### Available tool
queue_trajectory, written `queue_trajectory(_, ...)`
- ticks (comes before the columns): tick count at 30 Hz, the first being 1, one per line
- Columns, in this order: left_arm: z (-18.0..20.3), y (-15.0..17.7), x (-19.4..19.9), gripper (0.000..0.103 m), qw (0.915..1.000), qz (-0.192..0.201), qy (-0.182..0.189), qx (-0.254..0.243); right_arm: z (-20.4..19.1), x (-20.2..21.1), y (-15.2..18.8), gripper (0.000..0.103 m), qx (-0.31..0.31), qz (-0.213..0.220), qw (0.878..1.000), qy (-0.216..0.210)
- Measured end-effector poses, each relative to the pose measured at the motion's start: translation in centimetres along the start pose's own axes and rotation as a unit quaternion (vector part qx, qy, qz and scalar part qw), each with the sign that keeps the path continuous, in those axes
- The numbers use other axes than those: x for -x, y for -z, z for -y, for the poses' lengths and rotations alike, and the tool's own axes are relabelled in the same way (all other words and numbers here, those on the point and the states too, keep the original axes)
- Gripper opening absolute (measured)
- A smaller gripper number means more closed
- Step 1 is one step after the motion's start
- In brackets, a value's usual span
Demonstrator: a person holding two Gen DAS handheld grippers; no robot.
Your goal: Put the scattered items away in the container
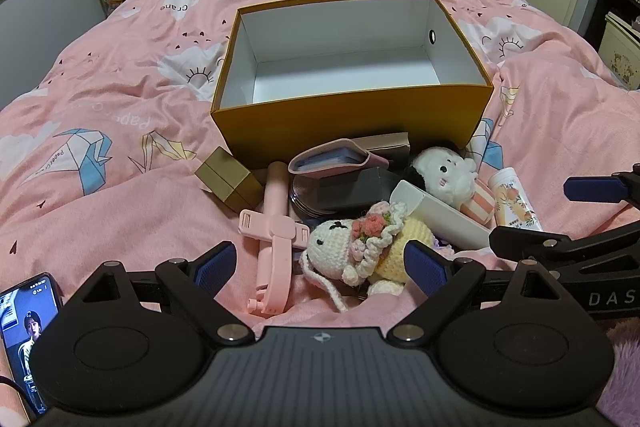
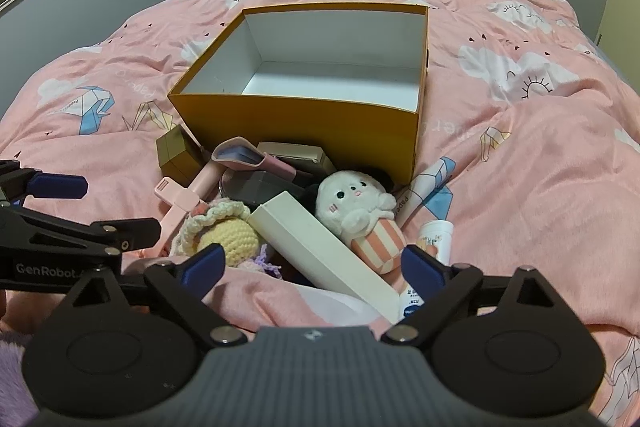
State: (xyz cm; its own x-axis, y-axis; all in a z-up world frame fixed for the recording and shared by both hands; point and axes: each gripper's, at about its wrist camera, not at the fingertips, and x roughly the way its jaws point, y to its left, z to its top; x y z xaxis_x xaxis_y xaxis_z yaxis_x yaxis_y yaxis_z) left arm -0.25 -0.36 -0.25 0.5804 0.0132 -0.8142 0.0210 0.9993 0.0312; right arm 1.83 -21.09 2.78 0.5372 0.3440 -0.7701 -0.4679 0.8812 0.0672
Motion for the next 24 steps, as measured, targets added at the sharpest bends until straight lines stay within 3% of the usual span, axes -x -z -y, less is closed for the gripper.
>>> queue_trajectory(5, -0.1, -0.3, 0.1, 0.103, 0.9999, -0.001, 0.014, -0.004, 0.2, -0.1, -0.1, 0.085, 0.0, 0.001, 1.0, -0.005)
queue_trajectory(15, -0.9, -1.0, -0.6, 0.082, 0.9982, -0.013, 0.053, -0.022, 1.6, -1.2, -0.6, 0.056, 0.01, -0.021, 0.999, -0.049)
queue_trajectory(24, 0.2, -1.8, -2.7, 0.082, 0.991, -0.04, 0.12, -0.044, 2.6, -4.1, -0.9, 0.055, 0.021, -0.064, 0.996, -0.056)
